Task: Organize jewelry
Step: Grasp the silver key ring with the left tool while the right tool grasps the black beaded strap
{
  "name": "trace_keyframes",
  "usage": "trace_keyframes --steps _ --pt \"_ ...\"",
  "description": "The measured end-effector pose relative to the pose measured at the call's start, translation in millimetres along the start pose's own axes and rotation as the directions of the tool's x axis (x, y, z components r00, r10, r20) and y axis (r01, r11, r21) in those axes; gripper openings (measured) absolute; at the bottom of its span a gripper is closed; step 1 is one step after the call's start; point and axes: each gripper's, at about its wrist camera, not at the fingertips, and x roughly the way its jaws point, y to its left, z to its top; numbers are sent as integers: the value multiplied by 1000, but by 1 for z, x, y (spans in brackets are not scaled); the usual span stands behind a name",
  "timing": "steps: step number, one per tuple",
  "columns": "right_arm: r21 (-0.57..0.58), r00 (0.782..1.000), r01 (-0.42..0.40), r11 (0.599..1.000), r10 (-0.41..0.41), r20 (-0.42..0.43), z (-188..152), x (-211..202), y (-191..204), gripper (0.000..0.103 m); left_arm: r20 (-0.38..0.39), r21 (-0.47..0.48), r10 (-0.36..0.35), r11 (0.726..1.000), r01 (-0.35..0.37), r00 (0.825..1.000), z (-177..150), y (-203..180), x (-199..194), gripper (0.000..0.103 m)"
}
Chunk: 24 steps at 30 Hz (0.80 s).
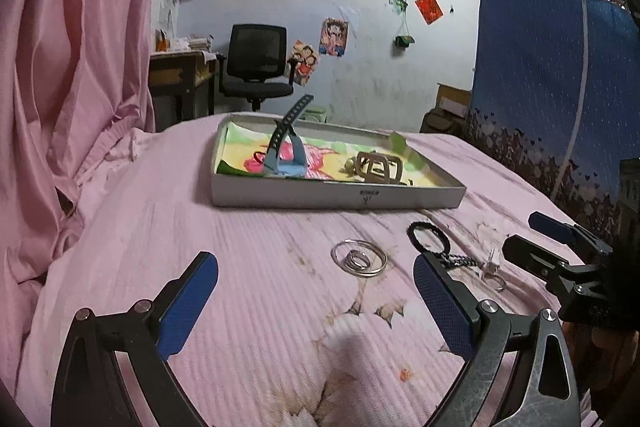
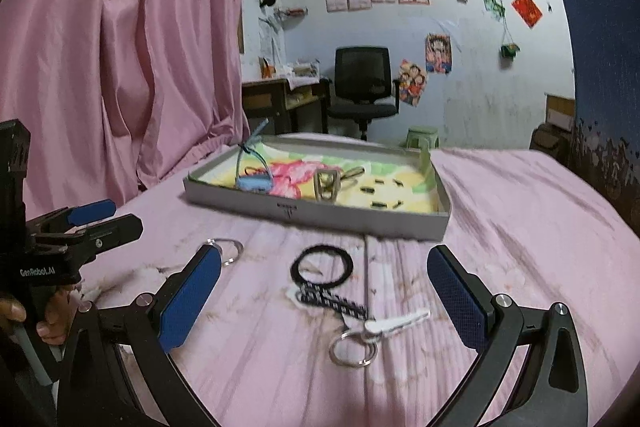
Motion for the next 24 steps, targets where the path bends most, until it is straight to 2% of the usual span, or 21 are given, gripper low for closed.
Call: trace_keyframes --steps 7,11,13,15,18,24 --pt "36 996 -26 999 29 -81 -6 16 -6 101 -61 -7 -30 1000 30 998 0 2 11 98" --pt "62 990 -46 997 54 -131 -8 26 -10 101 -100 4 -55 998 56 993 2 1 21 92" --pt "71 987 -54 996 64 -150 -9 31 -10 99 -127 13 -68 997 70 990 3 -1 27 84" --pt "81 981 -68 994 81 -174 -10 37 -11 92 -150 20 -76 997 80 986 5 -2 34 71" --pt "101 972 -85 991 105 -211 -13 46 -14 81 -165 29 -89 995 95 982 8 -4 41 60" --pt "95 965 -90 991 110 -238 -13 56 -15 68 -194 88 -121 986 141 974 17 -15 54 37"
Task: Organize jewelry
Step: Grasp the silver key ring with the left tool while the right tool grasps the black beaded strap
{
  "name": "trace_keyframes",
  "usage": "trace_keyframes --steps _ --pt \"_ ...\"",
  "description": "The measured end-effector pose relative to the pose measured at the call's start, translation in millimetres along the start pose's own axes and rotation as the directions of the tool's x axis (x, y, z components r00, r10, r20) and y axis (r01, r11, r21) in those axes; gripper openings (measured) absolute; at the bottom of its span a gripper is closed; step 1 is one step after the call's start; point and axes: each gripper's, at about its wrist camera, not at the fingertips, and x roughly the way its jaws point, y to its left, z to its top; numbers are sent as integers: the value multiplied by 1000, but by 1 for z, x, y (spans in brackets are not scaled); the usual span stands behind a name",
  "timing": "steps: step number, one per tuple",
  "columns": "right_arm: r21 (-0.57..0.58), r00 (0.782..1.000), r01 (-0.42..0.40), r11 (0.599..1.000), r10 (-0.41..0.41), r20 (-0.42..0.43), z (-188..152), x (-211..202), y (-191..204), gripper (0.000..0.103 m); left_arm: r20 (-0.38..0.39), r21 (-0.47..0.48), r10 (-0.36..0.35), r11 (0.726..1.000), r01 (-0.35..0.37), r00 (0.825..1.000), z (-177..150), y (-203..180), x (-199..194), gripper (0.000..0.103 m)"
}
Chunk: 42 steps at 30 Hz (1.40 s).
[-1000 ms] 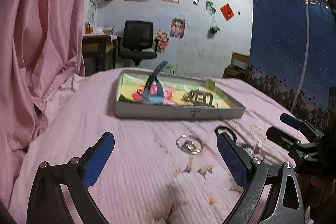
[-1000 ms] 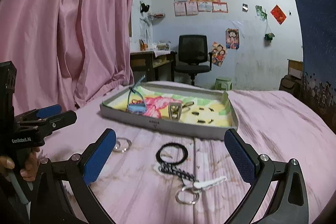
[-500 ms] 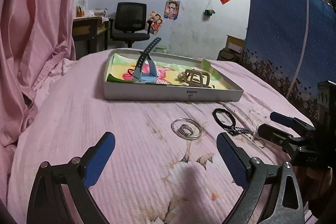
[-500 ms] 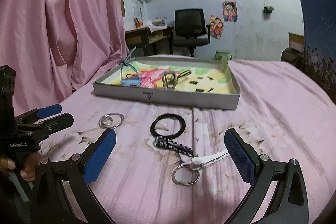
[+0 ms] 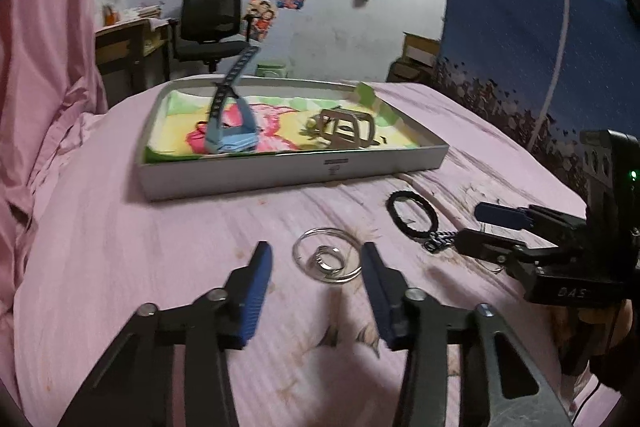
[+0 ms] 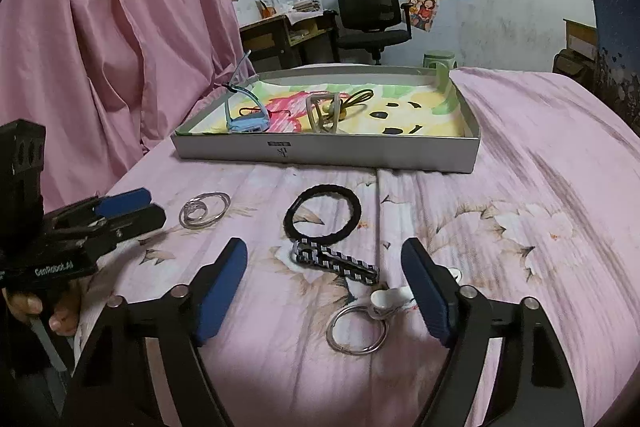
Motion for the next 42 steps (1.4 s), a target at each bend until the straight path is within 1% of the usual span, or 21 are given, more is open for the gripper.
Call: trace_keyframes --steps 1,3,6,9,11,13,14,17,19,22,24,26,28,29,33,35,38,42 --pt "-8 1000 -3 1000 2 -9 1 3 1 67 -5 7 -4 1000 4 1000 1 -1 2 37" --pt "-20 1000 -9 1000 8 -26 3 7 2 61 -20 21 -22 1000 23 1000 3 -3 6 35" --pt "-31 998 -21 999 19 -56 4 14 3 56 -57 22 -54 998 55 997 5 -4 15 30" --pt "-35 996 -32 999 29 -85 4 21 3 54 -88 22 -71 997 73 994 6 -3 22 29" --pt "-29 993 -37 999 34 -109 5 27 2 52 -104 27 -72 997 75 992 7 -4 25 27" --pt "-23 991 -41 999 38 -129 4 33 2 52 -117 30 -63 997 67 991 8 -4 28 23" --pt "-22 990 -42 999 38 -133 4 35 1 52 -128 32 -60 997 64 990 8 -5 30 19" --pt "-22 989 -41 999 38 -146 2 37 2 50 -144 46 -46 998 53 989 8 -9 33 18" --pt "-24 988 -38 999 34 -149 1 37 3 48 -142 52 -41 997 49 989 7 -10 33 18" --pt "-29 988 -34 999 30 -151 0 37 4 42 -135 39 -51 998 57 989 7 -7 31 18" --pt "-29 988 -33 999 29 -152 -1 37 4 34 -125 28 -60 998 64 990 6 -5 29 18" --pt "-29 988 -35 999 30 -151 -1 36 5 28 -113 18 -62 998 64 992 3 -4 25 6" --pt "-33 988 -44 999 38 -150 -2 34 6 23 -99 6 -68 998 69 993 0 -3 21 6" --pt "-37 988 -46 998 40 -150 -3 34 7 22 -97 6 -71 997 72 993 -2 -4 20 6" --pt "-50 988 -61 997 53 -145 -5 31 12 14 -102 32 -64 997 68 993 -5 -9 18 6" --pt "-53 987 -69 996 60 -148 -6 31 14 11 -104 36 -65 997 69 992 -5 -11 18 6" --pt "-58 987 -72 996 63 -147 -7 29 17 11 -98 33 -73 997 77 993 -7 -10 16 6" --pt "-47 987 -76 996 69 -144 -9 28 15 11 -53 21 -75 997 76 996 -9 -9 8 4"
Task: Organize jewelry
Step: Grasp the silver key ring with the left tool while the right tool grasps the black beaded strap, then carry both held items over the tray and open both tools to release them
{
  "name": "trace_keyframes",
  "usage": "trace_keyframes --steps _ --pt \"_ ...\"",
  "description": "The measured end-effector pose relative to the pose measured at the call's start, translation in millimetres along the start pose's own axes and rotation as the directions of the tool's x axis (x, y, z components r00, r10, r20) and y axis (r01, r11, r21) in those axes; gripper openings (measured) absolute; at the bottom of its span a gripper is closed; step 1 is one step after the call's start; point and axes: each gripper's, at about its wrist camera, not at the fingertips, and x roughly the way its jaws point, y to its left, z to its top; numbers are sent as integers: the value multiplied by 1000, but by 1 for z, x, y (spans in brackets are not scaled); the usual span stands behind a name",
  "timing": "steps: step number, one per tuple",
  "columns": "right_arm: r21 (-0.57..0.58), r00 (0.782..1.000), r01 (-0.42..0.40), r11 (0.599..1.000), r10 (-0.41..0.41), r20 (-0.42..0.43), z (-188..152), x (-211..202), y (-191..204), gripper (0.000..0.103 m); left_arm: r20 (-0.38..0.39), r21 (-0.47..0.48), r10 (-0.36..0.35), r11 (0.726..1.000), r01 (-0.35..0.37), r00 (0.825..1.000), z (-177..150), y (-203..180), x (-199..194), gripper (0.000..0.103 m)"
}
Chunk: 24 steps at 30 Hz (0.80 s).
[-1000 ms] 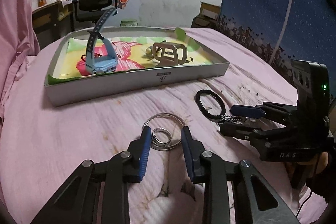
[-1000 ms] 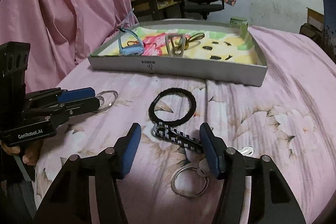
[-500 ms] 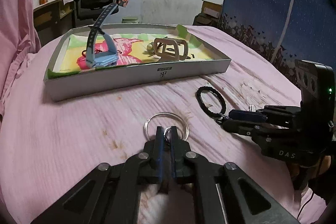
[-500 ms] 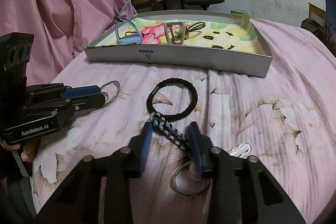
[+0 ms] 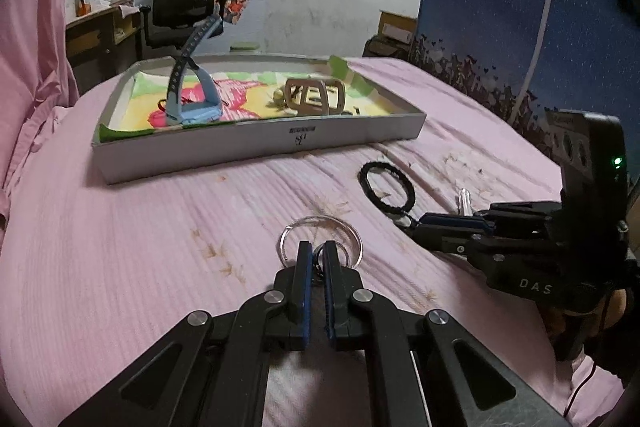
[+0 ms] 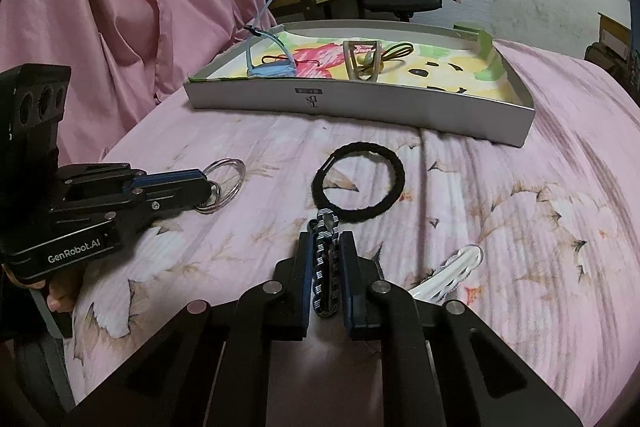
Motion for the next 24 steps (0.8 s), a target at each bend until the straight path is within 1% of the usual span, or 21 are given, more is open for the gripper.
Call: trace_keyframes --steps 5,11,16,24 --pt "4 1000 -1 1000 1 18 -1 -2 -1 11 62 -46 -15 999 18 998 -1 8 -13 4" --pt "-16 998 -15 1000 16 57 -2 -9 4 11 81 -55 -22 998 27 996 0 8 -15 3" --pt "-30 997 -19 999 22 71 -1 -12 8 11 66 -56 -30 998 33 997 -1 8 -13 3" --pt "-21 997 -21 1000 22 77 -2 -11 6 11 117 -67 -12 998 20 993 0 10 -24 3"
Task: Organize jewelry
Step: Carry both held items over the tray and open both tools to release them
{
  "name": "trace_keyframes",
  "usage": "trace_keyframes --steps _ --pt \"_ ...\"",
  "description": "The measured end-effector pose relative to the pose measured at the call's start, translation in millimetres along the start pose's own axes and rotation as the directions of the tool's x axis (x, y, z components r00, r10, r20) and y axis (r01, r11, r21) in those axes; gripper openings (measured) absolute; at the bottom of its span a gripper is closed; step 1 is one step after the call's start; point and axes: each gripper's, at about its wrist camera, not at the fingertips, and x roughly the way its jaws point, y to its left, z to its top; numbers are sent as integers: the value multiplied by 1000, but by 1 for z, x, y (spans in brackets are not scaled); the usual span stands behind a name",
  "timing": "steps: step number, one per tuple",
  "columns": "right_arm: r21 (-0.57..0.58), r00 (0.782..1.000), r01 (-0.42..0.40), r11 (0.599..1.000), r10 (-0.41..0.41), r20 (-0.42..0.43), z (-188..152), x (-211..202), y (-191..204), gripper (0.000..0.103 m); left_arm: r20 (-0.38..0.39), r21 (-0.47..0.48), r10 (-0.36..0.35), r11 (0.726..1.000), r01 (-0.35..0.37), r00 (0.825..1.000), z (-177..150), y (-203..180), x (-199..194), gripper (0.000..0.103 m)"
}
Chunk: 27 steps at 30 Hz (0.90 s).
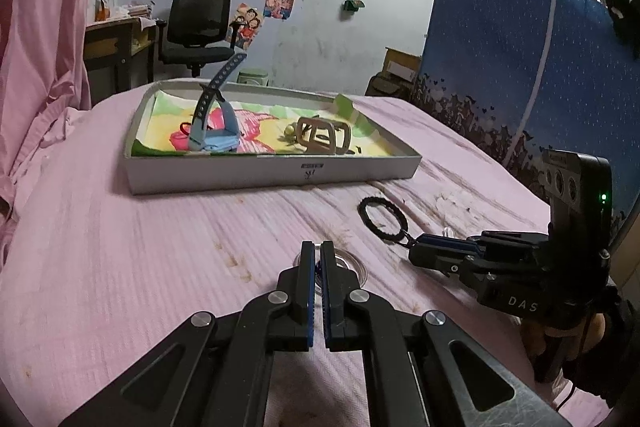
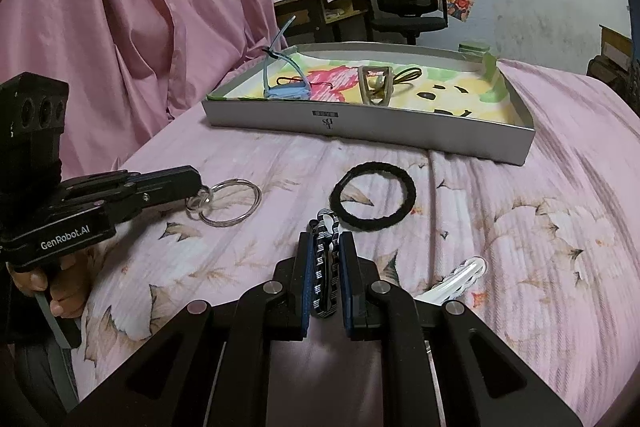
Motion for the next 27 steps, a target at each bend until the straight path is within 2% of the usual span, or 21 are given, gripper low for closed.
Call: trace_keyframes --steps 4,10,15,21,27 --pt "8 1000 -5 1000 5 23 4 -4 0 11 32 -15 14 1000 -14 999 7 1 -4 3" --pt "50 992 -34 998 27 123 20 -11 2 11 109 -46 65 997 -60 992 28 4 -6 3" --pt "80 976 -35 996 17 217 34 -14 4 11 175 -49 118 993 -111 978 45 4 -6 3" --pt "110 946 -22 994 -14 323 59 -14 1 11 234 -54 183 983 -176 955 64 9 2 3" --pt "95 935 -3 995 -31 353 85 5 2 11 247 -59 212 977 -203 946 82 22 24 3"
